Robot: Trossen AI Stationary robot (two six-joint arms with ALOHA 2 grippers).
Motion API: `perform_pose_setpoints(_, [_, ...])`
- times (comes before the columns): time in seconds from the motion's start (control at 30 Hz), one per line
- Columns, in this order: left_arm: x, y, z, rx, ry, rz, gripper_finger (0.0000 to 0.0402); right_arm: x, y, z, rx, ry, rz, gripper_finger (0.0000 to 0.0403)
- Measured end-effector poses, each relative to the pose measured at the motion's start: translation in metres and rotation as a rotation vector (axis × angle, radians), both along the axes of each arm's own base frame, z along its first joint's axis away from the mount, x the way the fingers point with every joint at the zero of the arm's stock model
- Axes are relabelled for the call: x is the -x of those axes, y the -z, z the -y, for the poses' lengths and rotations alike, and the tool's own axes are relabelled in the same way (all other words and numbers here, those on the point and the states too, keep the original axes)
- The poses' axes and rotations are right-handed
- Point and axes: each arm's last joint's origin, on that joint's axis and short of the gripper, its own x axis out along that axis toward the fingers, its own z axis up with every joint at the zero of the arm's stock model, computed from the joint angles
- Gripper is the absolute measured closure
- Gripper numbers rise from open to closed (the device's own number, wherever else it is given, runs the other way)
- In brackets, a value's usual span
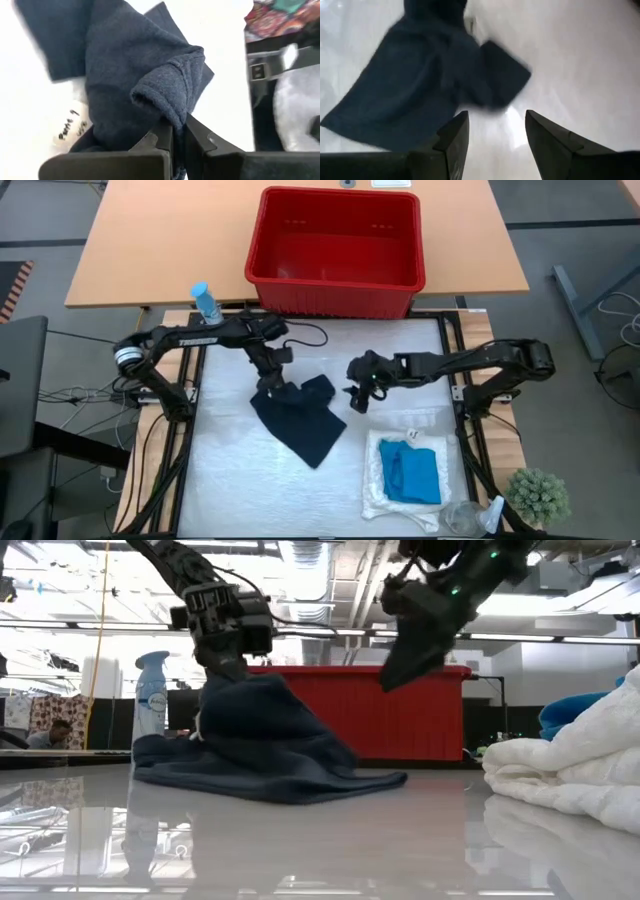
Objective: Fold laundry
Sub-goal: Fold the dark blue shorts
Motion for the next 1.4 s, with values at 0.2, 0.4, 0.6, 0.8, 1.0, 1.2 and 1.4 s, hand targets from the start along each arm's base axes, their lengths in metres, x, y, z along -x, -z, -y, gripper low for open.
perform_pose_setpoints(0.2, [0.006,-0.008,0.001,-0.092,-0.023,-0.025,0.0397,-0.020,0.025,0.013,0.092,-0.141,-0.023,0.0187])
perform_pose_setpoints(0.4, [0.007,-0.007,0.001,-0.120,-0.027,-0.052,0.0397,-0.039,0.046,0.019,0.144,-0.191,-0.115,0.0187])
perform_pose_setpoints(0.6, [0.008,-0.006,0.000,-0.145,-0.035,-0.068,0.0397,-0.051,0.060,0.020,0.240,-0.311,-0.177,0.0187])
perform_pose_setpoints(0.8, [0.008,-0.006,0.000,-0.145,-0.036,-0.069,0.0397,-0.055,0.072,0.021,0.251,-0.321,-0.214,0.0187])
perform_pose_setpoints(1.0, [0.008,-0.006,0.000,-0.147,-0.038,-0.065,0.0397,-0.058,0.070,0.022,0.305,-0.342,-0.184,0.0187])
perform_pose_setpoints(1.2, [0.008,-0.006,0.000,-0.142,-0.044,-0.069,0.0397,-0.058,0.070,0.022,0.325,-0.369,-0.193,0.0195])
perform_pose_setpoints(1.4, [0.008,-0.006,-0.001,-0.157,-0.064,-0.088,0.0397,-0.059,0.069,0.021,0.318,-0.390,-0.179,0.0215])
